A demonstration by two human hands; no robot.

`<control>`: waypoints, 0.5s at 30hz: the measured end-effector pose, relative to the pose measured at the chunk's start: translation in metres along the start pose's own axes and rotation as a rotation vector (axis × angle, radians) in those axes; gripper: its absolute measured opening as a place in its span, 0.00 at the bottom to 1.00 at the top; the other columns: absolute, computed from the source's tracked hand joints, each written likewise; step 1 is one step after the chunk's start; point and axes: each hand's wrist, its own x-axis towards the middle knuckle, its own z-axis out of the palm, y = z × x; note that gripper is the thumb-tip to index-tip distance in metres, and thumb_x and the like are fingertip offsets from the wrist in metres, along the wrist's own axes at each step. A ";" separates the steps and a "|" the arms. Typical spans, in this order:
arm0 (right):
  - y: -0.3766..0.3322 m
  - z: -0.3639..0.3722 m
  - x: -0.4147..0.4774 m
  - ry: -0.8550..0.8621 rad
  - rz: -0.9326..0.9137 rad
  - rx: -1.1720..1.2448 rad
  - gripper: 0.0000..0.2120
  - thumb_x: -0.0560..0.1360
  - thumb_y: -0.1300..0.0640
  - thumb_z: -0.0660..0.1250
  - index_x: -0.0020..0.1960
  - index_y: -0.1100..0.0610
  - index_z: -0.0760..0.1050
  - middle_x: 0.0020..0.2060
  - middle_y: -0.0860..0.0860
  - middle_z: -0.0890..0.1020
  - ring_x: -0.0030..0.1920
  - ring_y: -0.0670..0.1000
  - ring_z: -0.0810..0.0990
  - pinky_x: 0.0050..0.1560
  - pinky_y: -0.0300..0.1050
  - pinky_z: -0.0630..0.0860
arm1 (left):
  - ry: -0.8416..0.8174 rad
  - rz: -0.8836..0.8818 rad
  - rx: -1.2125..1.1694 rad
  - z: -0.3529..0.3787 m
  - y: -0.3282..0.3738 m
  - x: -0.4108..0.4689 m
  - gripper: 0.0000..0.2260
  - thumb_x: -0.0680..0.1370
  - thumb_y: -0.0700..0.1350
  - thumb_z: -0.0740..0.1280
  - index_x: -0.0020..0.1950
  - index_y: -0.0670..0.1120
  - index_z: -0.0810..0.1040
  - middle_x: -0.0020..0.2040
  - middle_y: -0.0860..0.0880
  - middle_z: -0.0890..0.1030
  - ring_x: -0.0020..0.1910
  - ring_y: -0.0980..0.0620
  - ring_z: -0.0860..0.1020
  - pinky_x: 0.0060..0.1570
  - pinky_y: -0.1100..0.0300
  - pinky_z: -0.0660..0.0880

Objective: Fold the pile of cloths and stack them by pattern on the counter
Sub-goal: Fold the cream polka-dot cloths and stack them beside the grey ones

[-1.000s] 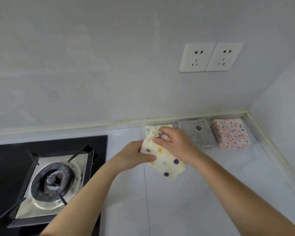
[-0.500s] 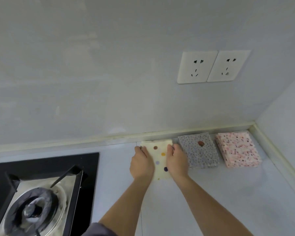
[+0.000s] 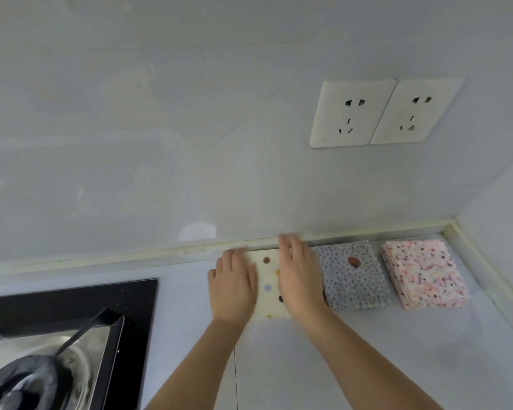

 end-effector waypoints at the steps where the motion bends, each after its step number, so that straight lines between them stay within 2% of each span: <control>1: 0.002 0.002 -0.006 0.002 -0.076 0.005 0.22 0.68 0.65 0.56 0.60 0.63 0.77 0.56 0.58 0.80 0.56 0.60 0.81 0.52 0.53 0.79 | -0.036 0.109 0.030 0.001 -0.003 -0.006 0.18 0.80 0.50 0.52 0.64 0.45 0.73 0.62 0.48 0.77 0.60 0.48 0.76 0.52 0.52 0.71; 3: 0.006 0.010 -0.020 -0.075 -0.138 -0.025 0.24 0.70 0.59 0.53 0.60 0.64 0.79 0.60 0.59 0.80 0.61 0.58 0.79 0.59 0.55 0.77 | -0.159 0.238 0.122 0.008 -0.008 -0.018 0.23 0.82 0.51 0.48 0.69 0.43 0.72 0.70 0.46 0.73 0.69 0.48 0.71 0.64 0.47 0.70; 4: 0.007 0.015 -0.028 -0.151 -0.135 -0.038 0.25 0.72 0.55 0.52 0.61 0.65 0.78 0.61 0.59 0.79 0.62 0.58 0.79 0.63 0.55 0.73 | -0.236 0.241 0.162 0.009 -0.009 -0.024 0.25 0.83 0.51 0.44 0.71 0.42 0.71 0.72 0.46 0.71 0.71 0.48 0.69 0.67 0.45 0.69; 6: 0.009 0.022 -0.042 -0.276 -0.102 -0.043 0.27 0.74 0.51 0.52 0.65 0.65 0.75 0.65 0.59 0.77 0.65 0.57 0.76 0.67 0.55 0.63 | -0.355 0.193 0.198 0.014 -0.013 -0.029 0.28 0.83 0.52 0.40 0.72 0.41 0.69 0.73 0.45 0.68 0.72 0.48 0.67 0.67 0.42 0.67; 8: 0.008 0.027 -0.043 -0.292 -0.081 -0.052 0.28 0.75 0.50 0.52 0.67 0.65 0.74 0.67 0.59 0.75 0.67 0.57 0.74 0.66 0.55 0.60 | -0.424 0.153 0.233 0.014 -0.012 -0.024 0.30 0.82 0.54 0.37 0.74 0.41 0.65 0.75 0.45 0.63 0.74 0.48 0.64 0.69 0.42 0.65; 11: 0.009 0.026 -0.035 -0.301 -0.062 -0.058 0.29 0.74 0.49 0.52 0.65 0.65 0.75 0.65 0.59 0.76 0.65 0.57 0.76 0.68 0.56 0.62 | -0.556 0.190 0.249 0.006 -0.009 -0.011 0.36 0.73 0.58 0.27 0.79 0.44 0.43 0.78 0.49 0.39 0.78 0.51 0.42 0.75 0.44 0.44; 13: 0.004 0.012 -0.034 -0.328 -0.026 -0.023 0.28 0.74 0.48 0.51 0.64 0.65 0.76 0.63 0.59 0.78 0.63 0.58 0.78 0.66 0.58 0.69 | -0.586 0.143 0.172 -0.006 -0.009 -0.012 0.38 0.70 0.60 0.26 0.78 0.46 0.38 0.77 0.51 0.35 0.77 0.52 0.37 0.75 0.45 0.40; 15: -0.004 -0.007 -0.044 -0.300 -0.009 0.039 0.27 0.76 0.51 0.51 0.66 0.66 0.73 0.65 0.60 0.76 0.65 0.58 0.76 0.63 0.60 0.71 | -0.509 0.075 0.049 -0.026 -0.013 -0.027 0.35 0.74 0.61 0.31 0.78 0.47 0.39 0.77 0.53 0.35 0.76 0.55 0.35 0.75 0.48 0.40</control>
